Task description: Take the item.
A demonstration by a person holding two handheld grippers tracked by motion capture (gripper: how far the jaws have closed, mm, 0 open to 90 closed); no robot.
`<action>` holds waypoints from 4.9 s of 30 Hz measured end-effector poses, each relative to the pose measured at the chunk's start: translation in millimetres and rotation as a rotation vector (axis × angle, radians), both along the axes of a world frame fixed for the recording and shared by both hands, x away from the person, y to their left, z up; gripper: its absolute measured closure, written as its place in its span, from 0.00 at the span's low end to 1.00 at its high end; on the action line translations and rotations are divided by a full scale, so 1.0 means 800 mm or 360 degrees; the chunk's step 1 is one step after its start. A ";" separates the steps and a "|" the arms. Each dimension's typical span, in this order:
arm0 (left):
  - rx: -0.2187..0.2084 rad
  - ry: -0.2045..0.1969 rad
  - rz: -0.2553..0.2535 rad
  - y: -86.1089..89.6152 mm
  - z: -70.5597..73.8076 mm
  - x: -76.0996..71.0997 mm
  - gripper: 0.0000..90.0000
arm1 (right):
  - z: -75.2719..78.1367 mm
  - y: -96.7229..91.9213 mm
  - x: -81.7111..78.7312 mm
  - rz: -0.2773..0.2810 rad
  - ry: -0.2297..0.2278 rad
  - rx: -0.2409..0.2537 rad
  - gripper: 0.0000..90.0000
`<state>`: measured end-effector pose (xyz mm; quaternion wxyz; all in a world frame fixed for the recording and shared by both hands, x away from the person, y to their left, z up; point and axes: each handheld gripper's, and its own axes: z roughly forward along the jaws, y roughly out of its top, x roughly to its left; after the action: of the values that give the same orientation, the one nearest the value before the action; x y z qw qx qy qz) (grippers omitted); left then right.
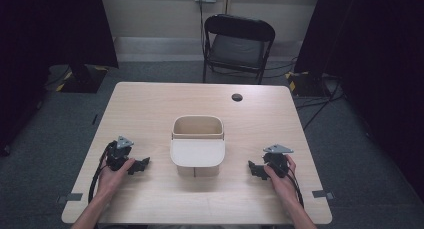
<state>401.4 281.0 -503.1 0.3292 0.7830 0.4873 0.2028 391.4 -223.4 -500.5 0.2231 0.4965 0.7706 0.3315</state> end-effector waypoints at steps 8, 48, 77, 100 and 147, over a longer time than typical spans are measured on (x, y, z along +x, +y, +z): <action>0.0019 -0.0006 -0.0009 0.004 0.003 -0.001 0.04 | 0.000 0.000 0.000 0.0000 0.0000 -0.0001 0.13; -0.0331 -0.0202 -0.0325 -0.030 0.041 -0.031 0.18 | 0.000 0.000 0.000 0.0011 0.0001 0.0002 0.14; -0.0458 -0.0229 -0.0575 -0.063 0.064 -0.050 0.18 | 0.000 -0.001 0.000 0.0013 -0.0001 0.0000 0.14; -0.0537 -0.0223 -0.0688 -0.083 0.066 -0.052 0.19 | 0.000 -0.001 0.000 0.0013 0.0000 0.0000 0.14; -0.0520 -0.0268 -0.0786 -0.102 0.076 -0.052 0.24 | 0.000 0.000 0.001 0.0015 0.0002 0.0000 0.14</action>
<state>359.5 199.0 -442.4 0.5293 0.7949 0.2794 0.0997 392.0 -223.7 -500.5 0.2210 0.4930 0.7731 0.3323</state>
